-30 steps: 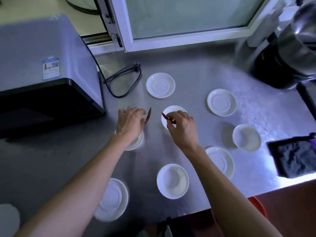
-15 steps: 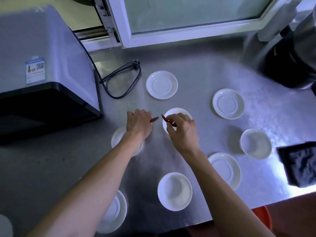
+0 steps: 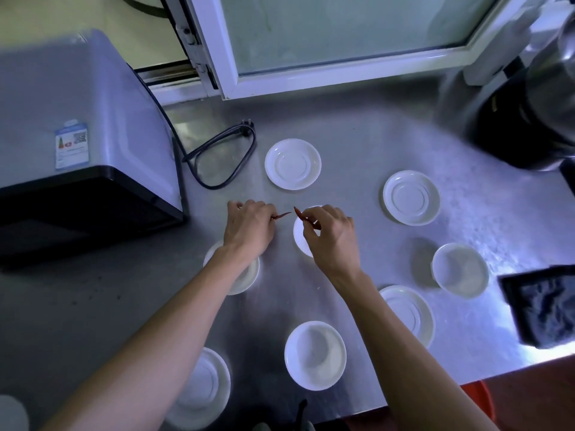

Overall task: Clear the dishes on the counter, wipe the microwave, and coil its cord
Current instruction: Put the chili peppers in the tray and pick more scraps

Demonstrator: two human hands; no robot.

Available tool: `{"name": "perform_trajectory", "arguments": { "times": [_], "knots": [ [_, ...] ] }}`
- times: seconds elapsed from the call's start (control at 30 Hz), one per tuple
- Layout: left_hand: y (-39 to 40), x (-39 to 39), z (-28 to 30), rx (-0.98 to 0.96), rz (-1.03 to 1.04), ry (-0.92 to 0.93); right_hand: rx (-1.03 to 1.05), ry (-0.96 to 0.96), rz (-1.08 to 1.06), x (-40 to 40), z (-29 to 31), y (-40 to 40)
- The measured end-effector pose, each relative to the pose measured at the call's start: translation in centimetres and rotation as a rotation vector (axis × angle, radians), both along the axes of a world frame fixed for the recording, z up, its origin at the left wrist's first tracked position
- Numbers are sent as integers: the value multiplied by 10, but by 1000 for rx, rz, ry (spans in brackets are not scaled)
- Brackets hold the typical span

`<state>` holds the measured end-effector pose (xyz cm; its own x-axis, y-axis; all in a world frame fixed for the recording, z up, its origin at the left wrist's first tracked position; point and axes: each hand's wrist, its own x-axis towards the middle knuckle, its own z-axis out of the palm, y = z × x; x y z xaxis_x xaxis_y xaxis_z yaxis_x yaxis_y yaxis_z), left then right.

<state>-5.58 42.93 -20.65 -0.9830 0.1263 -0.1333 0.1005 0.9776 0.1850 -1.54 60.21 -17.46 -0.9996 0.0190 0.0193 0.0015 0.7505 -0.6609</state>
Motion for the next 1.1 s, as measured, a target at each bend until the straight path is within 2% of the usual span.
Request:
{"name": "perform_trajectory", "arguments": {
  "times": [0.27,0.47,0.77,0.93,1.1],
  "knots": [
    [-20,34,36,158,46,182,15,55,88,5,24,-15],
    [-71,76,56,178,119,234,5,124,217,18,44,-58],
    [-183,182,84,145,304,282,-28,143,439,77,58,-172],
    [-251,260,101,139,362,229,-29,214,560,132,73,-253],
    [-327,350,108,152,471,299,-29,224,690,206,83,-335]
  ]
}}
